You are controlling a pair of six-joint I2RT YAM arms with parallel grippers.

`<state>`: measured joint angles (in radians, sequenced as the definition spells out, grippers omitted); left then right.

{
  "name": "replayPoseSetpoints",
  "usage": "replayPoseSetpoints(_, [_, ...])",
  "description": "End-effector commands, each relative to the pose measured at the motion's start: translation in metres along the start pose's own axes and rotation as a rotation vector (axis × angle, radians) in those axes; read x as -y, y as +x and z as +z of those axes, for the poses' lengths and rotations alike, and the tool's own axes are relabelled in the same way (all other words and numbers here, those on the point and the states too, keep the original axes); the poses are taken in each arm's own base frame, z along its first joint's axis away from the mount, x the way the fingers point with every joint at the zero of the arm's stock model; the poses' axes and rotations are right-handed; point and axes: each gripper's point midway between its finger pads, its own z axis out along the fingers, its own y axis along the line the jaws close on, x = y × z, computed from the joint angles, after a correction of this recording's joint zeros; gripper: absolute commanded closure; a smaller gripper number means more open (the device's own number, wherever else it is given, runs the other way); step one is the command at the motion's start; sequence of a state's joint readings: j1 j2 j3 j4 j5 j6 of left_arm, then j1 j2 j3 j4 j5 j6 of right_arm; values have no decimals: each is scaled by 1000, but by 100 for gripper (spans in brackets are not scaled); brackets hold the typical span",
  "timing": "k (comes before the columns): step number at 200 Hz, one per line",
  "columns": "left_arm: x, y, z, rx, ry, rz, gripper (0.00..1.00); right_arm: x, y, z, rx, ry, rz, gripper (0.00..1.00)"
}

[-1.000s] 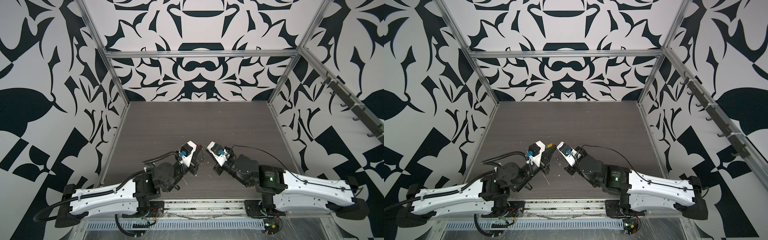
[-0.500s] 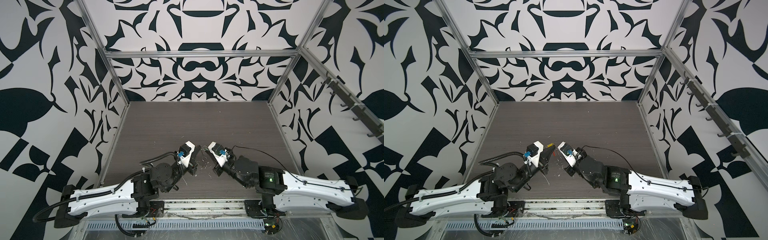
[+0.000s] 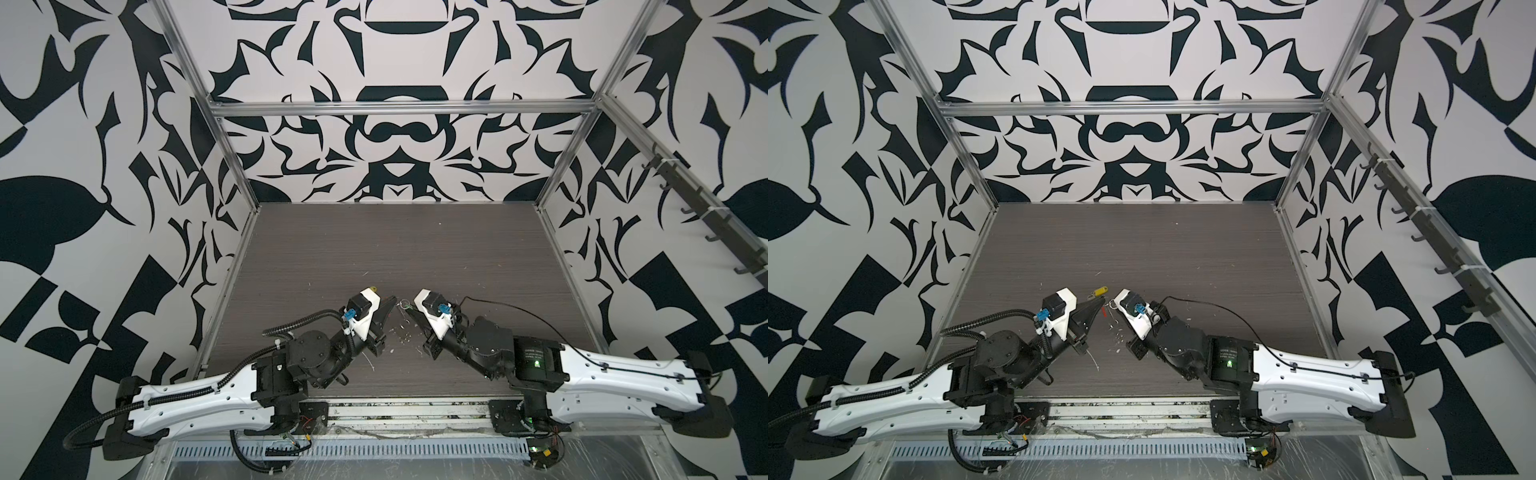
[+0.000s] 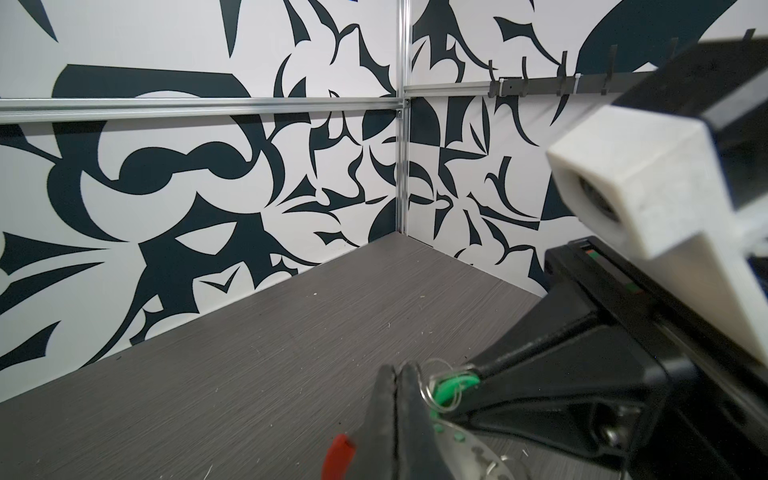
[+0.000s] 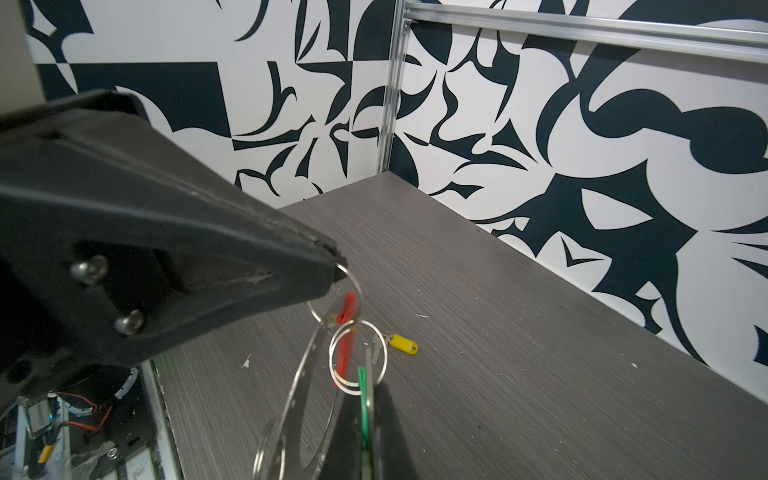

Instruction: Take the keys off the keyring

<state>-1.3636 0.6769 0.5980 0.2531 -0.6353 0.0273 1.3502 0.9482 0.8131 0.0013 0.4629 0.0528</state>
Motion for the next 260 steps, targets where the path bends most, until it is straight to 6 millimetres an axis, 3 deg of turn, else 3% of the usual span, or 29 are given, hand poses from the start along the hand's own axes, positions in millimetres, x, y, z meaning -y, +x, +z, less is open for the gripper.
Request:
replayPoseSetpoints(1, [-43,-42,-14,152,-173,-90,100,0,25,-3,-79,-1,-10,100])
replayPoseSetpoints(83, [-13,-43,-28,184,55,-92,100,-13,50,10,-145,-72,3,100])
replayPoseSetpoints(134, [-2,-39,-30,158,124,-77,100,-15,47,10,-167,-119,7,100])
replayPoseSetpoints(167, [4,-33,-25,123,137,-63,100,-19,44,2,-179,-159,-20,69])
replayPoseSetpoints(206, [9,-31,-27,107,170,-57,100,-8,23,-17,-125,-153,-48,57])
replayPoseSetpoints(234, [15,-30,-30,102,215,-50,100,-11,-2,-29,-53,-228,-42,53])
replayPoseSetpoints(260, [22,-28,-33,97,260,-43,100,-10,-23,-26,-11,-312,-7,53])
